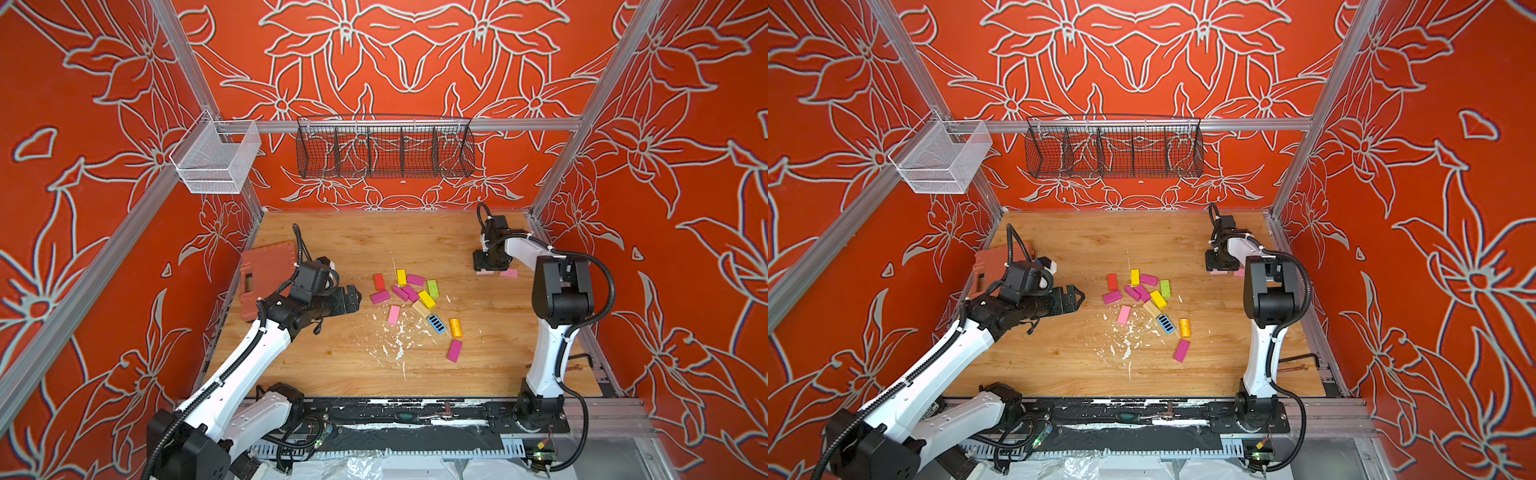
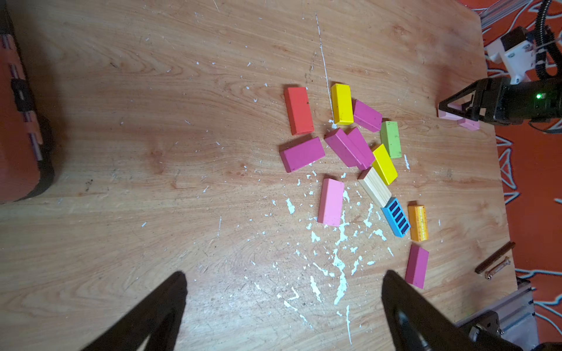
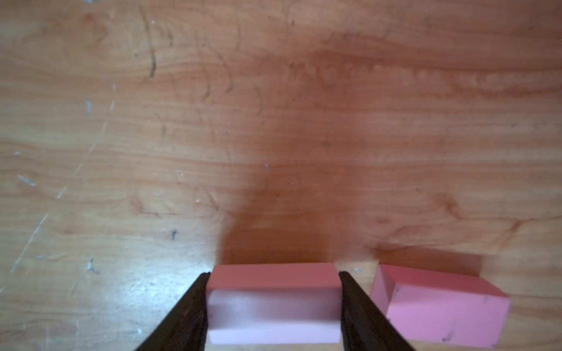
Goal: Assemble the number 7 with building blocks
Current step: Assemble the building block at the center of the board.
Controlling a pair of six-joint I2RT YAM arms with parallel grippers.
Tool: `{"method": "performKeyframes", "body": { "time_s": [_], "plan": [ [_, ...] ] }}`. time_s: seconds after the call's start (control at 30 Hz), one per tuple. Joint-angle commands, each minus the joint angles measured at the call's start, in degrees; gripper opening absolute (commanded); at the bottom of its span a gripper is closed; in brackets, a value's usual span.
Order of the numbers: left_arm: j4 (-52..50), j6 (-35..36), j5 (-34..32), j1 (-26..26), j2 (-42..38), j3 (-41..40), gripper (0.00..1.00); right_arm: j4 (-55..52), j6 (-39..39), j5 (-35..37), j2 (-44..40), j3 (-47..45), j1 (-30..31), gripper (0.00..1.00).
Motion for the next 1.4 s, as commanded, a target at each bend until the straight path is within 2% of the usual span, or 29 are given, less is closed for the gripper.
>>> {"method": "performKeyframes", "body": {
  "time_s": [0.0, 0.23, 0.6, 0.97, 1.37],
  "plan": [
    [-1.04, 0.46, -1.09, 0.04, -0.60, 0.28, 0.97, -2.75, -1.32, 0.84, 1.02, 1.61, -0.51, 0.64],
    [-0.95, 0.76, -0.66, 0.04, 0.93, 0.92, 0.97, -1.85, -0.85, 1.96, 0.73, -0.11, -0.98, 0.65],
    [-0.86, 0.59, -0.65, 0.04, 0.10, 0.42, 0.97, -1.36, -1.81, 0.51, -1.65, -0.49, -0.92, 0.79],
    [-0.59, 0.46, -0.43, 0.02, 0.19, 0.25, 0.97, 0.26, -0.98, -4.86, -7.31, -4.20, 4.58, 0.78],
    [-0.48, 0.12, -0.39, 0.05, -1.19, -0.46, 0.97, 1.01, 1.83, -6.03, -4.03, -4.83, 6.10, 0.78]
  ]
}}
